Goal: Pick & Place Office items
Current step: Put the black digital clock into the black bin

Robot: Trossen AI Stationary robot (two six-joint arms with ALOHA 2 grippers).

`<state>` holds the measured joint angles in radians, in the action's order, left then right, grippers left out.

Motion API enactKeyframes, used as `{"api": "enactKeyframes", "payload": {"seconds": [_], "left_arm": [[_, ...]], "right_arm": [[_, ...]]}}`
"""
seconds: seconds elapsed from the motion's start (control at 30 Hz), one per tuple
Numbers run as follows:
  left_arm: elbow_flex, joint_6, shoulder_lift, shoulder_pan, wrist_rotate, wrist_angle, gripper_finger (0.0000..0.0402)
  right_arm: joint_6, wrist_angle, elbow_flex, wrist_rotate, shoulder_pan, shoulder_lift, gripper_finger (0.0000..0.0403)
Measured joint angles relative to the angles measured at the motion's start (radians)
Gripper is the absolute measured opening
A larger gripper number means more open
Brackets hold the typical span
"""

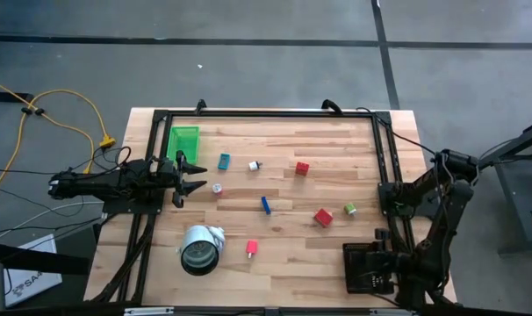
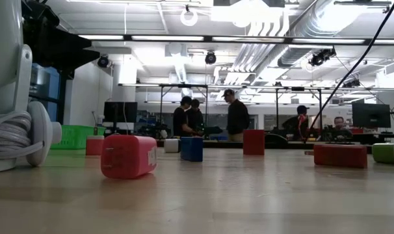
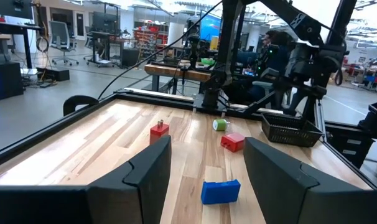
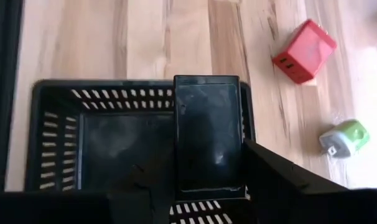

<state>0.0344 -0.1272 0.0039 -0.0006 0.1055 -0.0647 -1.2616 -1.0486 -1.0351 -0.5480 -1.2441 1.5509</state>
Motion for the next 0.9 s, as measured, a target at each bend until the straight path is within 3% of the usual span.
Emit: {"api": "enactKeyframes", "payload": {"seconds": [0.2,0.47,0.67,0.9], "left_arm": [[0.0,0.0,0.0,0.0,0.0,0.0,0.0196],[0.0,0.0,0.0,0.0,0.0,0.0,0.0196],[0.0,0.0,0.0,0.0,0.0,0.0,0.0196],[0.0,0.0,0.0,0.0,0.0,0.0,0.0196]], "right_arm": [[-0.037,0.081,0.064,0.0,-0.02,0.0,0.0146],[-0.038,0.251,0.174,0.0,-0.019,0.001,0.0164],[-0.06,0.307,0.233,0.029,-0.003,0.001,0.0146],[-0.024,0.347,0.247,0.063,0.027,0.001,0.0165]]}}
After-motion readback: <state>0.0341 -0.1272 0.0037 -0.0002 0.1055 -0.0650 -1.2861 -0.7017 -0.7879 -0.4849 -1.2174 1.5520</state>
